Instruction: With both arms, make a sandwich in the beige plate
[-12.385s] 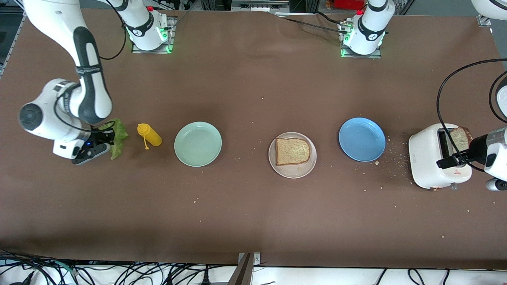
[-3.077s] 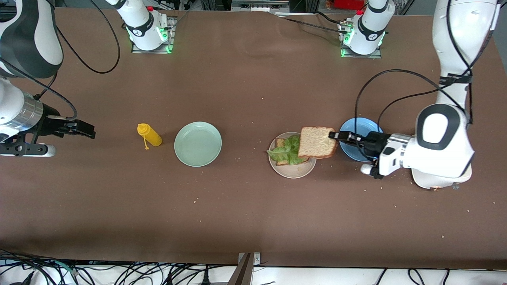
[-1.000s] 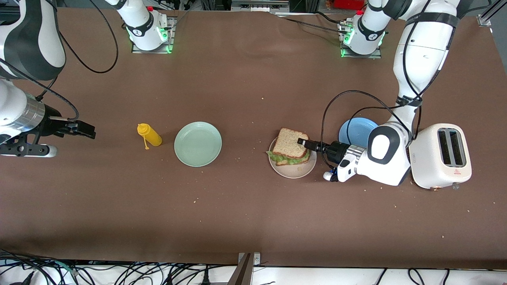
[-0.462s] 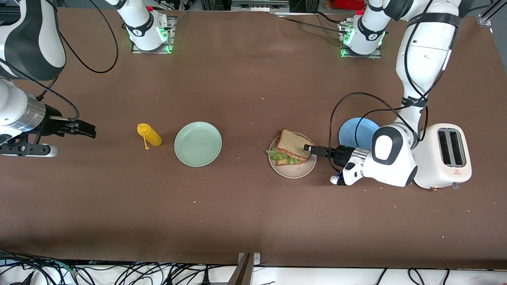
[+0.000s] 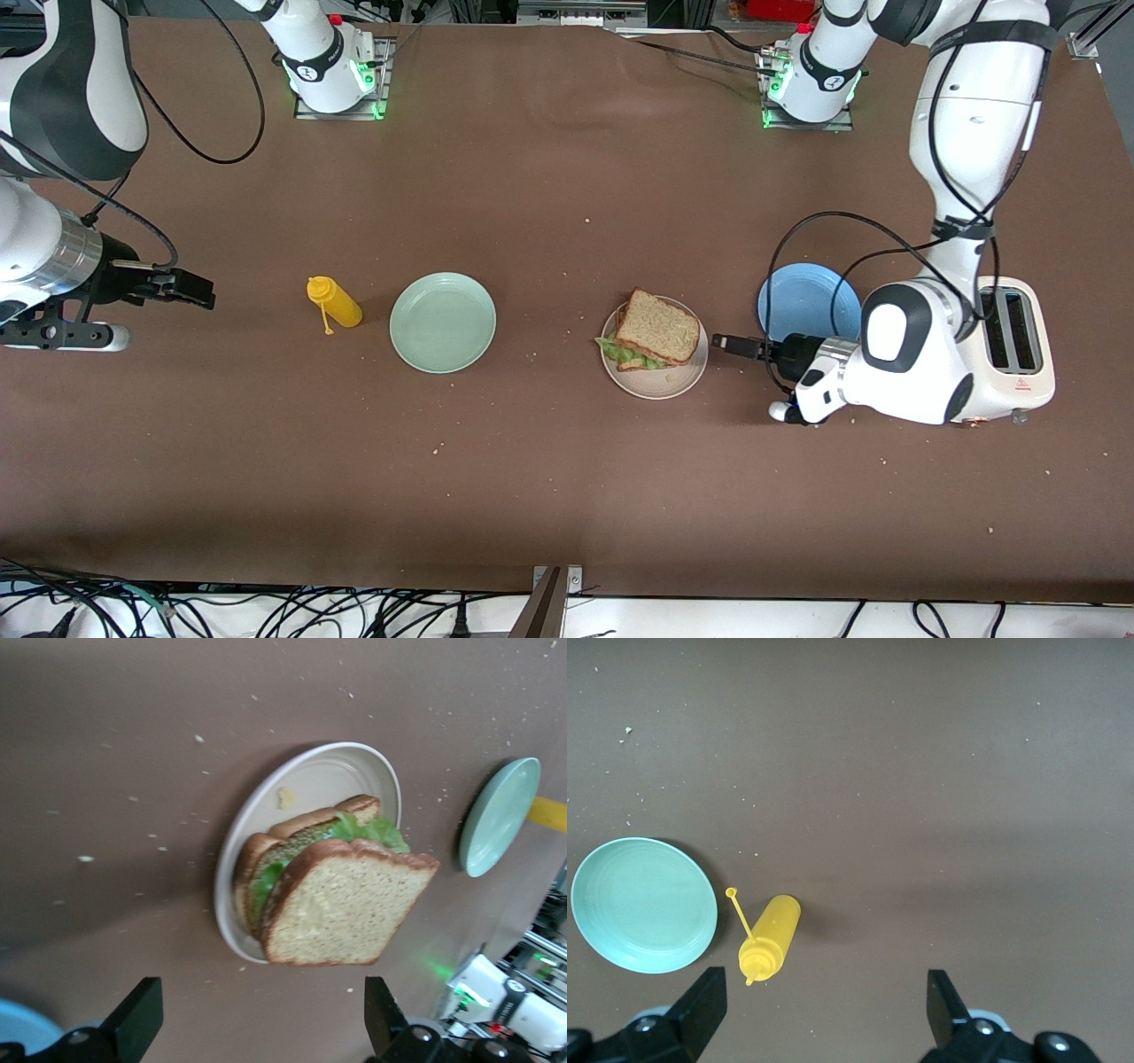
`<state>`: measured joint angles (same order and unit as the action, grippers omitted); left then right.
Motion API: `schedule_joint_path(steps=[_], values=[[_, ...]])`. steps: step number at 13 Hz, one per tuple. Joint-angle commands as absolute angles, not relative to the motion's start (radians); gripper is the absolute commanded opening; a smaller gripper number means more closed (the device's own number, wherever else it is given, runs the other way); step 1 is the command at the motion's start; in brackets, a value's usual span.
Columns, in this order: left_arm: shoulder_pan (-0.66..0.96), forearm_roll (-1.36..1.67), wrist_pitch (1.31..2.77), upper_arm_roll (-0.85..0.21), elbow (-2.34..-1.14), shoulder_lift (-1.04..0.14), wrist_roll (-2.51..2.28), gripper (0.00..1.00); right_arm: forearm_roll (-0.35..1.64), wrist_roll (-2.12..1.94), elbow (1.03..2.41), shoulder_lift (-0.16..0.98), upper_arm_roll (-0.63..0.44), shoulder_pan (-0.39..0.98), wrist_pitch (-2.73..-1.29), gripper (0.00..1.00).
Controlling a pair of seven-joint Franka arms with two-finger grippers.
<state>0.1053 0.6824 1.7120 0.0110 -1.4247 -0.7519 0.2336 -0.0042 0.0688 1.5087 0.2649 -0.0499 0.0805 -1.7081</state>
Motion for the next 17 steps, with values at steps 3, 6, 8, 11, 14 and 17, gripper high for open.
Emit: schedule_joint_path(steps=[3,6,8,11,14,17], values=[[-0.017,0.531,1.703,0.018,-1.439,-0.631,0.218,1.00,-0.009,0.069,1.529,0.244,-0.058,0.089,-1.706,1.00],[-0.023,0.288,1.680,0.023,-1.437,-0.536,0.189,1.00,-0.012,0.069,1.529,0.244,-0.057,0.089,-1.707,1.00],[-0.021,0.136,1.652,0.032,-1.437,-0.487,0.137,1.00,-0.011,0.069,1.531,0.244,-0.057,0.091,-1.706,1.00],[-0.021,-0.009,1.614,0.032,-1.433,-0.456,0.112,1.00,-0.011,0.069,1.529,0.244,-0.057,0.091,-1.706,1.00],[-0.015,-0.041,1.557,0.031,-1.396,-0.453,0.107,1.00,-0.009,0.069,1.529,0.244,-0.057,0.091,-1.706,1.00],[-0.017,-0.073,1.461,0.031,-1.298,-0.453,0.107,1.00,-0.009,0.067,1.531,0.244,-0.057,0.091,-1.706,1.00]])
